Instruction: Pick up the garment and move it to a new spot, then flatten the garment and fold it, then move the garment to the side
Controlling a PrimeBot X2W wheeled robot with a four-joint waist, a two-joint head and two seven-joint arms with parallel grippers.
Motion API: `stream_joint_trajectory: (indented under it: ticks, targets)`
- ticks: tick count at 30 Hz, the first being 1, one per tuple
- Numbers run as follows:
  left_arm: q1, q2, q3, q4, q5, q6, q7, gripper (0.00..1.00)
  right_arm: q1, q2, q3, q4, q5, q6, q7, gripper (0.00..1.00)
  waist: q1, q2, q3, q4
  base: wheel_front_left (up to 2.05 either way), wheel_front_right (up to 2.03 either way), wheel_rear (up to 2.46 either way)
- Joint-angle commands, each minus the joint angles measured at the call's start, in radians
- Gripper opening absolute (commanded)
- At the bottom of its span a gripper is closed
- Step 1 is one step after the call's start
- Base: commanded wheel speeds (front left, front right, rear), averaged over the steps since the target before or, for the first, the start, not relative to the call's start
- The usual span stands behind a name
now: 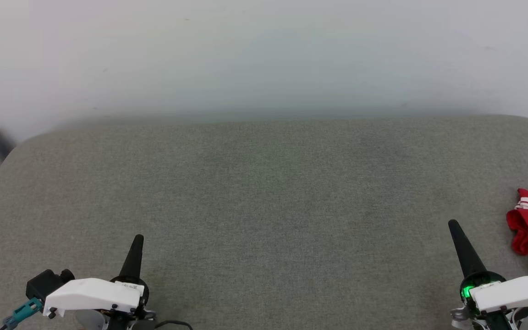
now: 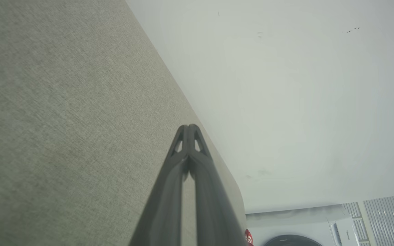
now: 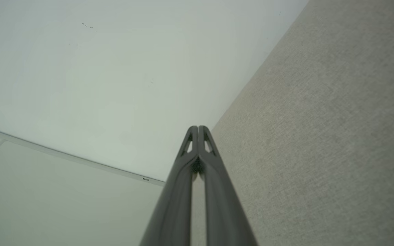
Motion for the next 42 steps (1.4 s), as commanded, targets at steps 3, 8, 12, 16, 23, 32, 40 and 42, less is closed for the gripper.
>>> stream_joint_trajectory:
  ticks: [3,8,12,16,23,32,40,42]
  targets:
    - [-0.027,-0.006,0.021,-0.001,-0.035,-0.018,0.011,0.00,-0.030,-0.005,-0.004,0.006,0.049,0.000,-0.001,0.00,-0.0001,-0.0001,0.002,0.001,0.00,0.00,0.00]
    - [-0.031,-0.017,0.037,0.004,-0.070,-0.030,0.024,0.00,-0.041,-0.005,-0.006,0.018,0.097,0.000,0.001,0.00,-0.0001,-0.0001,0.004,0.003,0.00,0.00,0.00]
    - [-0.035,-0.025,0.050,0.007,-0.098,-0.039,0.033,0.00,-0.046,-0.004,-0.008,0.029,0.134,0.000,0.001,0.00,-0.0001,-0.0001,0.006,0.004,0.00,0.00,0.00]
    - [-0.037,-0.032,0.062,0.011,-0.124,-0.048,0.043,0.00,-0.054,-0.004,-0.010,0.039,0.169,0.000,0.002,0.00,-0.0001,-0.0001,0.008,0.005,0.00,0.00,0.00]
    - [-0.044,-0.046,0.083,0.017,-0.169,-0.065,0.059,0.00,-0.065,-0.003,-0.013,0.055,0.228,0.000,0.003,0.00,-0.0001,-0.0001,0.012,0.007,0.00,0.00,0.00]
    - [-0.049,-0.060,0.105,0.023,-0.217,-0.082,0.076,0.00,-0.078,-0.001,-0.017,0.073,0.292,0.000,0.005,0.00,-0.0001,-0.0001,0.016,0.009,0.00,0.00,0.00]
    - [-0.055,-0.073,0.125,0.030,-0.261,-0.098,0.091,0.00,-0.090,0.000,-0.021,0.090,0.351,0.000,0.007,0.00,-0.0001,-0.0001,0.020,0.012,0.00,0.00,0.00]
    - [-0.057,-0.077,0.131,0.031,-0.271,-0.100,0.096,0.00,-0.093,0.001,-0.022,0.094,0.366,0.000,0.007,0.00,-0.0001,-0.0001,0.021,0.012,0.00,0.00,0.00]
